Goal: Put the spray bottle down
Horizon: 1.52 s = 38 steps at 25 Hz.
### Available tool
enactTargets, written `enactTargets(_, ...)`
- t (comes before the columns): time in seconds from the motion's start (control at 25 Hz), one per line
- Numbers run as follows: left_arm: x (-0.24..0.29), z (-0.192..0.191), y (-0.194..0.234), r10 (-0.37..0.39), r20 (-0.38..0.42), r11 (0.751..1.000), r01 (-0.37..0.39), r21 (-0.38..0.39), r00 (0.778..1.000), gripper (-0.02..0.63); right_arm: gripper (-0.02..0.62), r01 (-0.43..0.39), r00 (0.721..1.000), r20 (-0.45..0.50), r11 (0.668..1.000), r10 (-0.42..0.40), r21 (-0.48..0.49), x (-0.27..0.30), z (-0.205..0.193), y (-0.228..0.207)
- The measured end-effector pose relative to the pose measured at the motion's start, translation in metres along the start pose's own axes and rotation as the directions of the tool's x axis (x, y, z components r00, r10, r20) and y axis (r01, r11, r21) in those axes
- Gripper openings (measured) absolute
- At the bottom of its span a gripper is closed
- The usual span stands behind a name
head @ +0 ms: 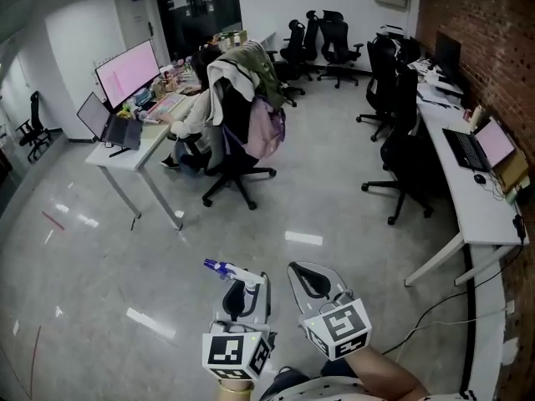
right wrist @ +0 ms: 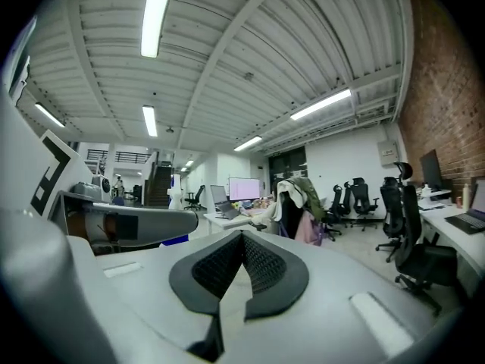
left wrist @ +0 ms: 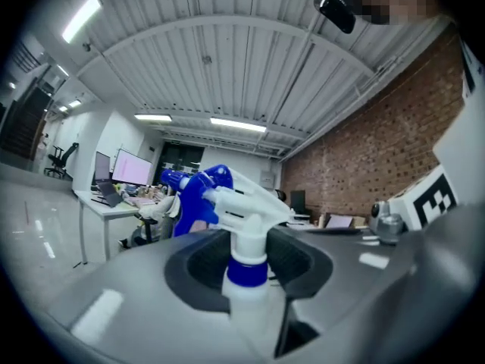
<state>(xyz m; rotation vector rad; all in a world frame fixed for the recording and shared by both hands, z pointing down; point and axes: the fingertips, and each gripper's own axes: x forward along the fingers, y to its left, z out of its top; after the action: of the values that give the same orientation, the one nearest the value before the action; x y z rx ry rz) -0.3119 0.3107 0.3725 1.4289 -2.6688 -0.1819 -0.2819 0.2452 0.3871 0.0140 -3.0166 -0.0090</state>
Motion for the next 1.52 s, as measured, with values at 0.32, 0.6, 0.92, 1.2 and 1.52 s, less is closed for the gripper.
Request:
enactTargets(0.32,0.103,-0.007,-0.124,-0.229,-0.009,0.973,0.229,0.027,0.973,0.137,-0.005,0.198,0.980,0.005,0.980,-0.198,0.028,-0.047,-0.001,-0.145)
enactTargets(0.6,0.197,-0.019,-0.249,-0.375,-0.022,0.927,0.375,0.000,0.927,0.138,-0.005,0.348,0.937,0.014,0.937,-0.349,0.019,-0.110,-0.003,-0.289)
enactTargets(0.92,0.284,-0.037,-0.390,-0.552,-0.023,0.834,0.551,-0.020,0.834,0.138,-0.005,0.527,0.849,0.003,0.849,-0.528,0.027,-0.199,-0.016,-0.425)
enactTargets(1.2,0.321,-0.056,-0.500,-0.708,-0.083,0.705,0.709,-0.008,0.702,0.138,-0.005,0.718,0.694,-0.013,0.692,-0.719,0.066,-0.282,-0.029,-0.510)
enactTargets(1.52,0.351,-0.088,-0.601,-0.820,-0.136,0.566,0.822,-0.054,0.556,0.138,-0.005,0.841,0.538,-0.047,0.532,-0.842,0.094,-0.356,-0.049,-0.574)
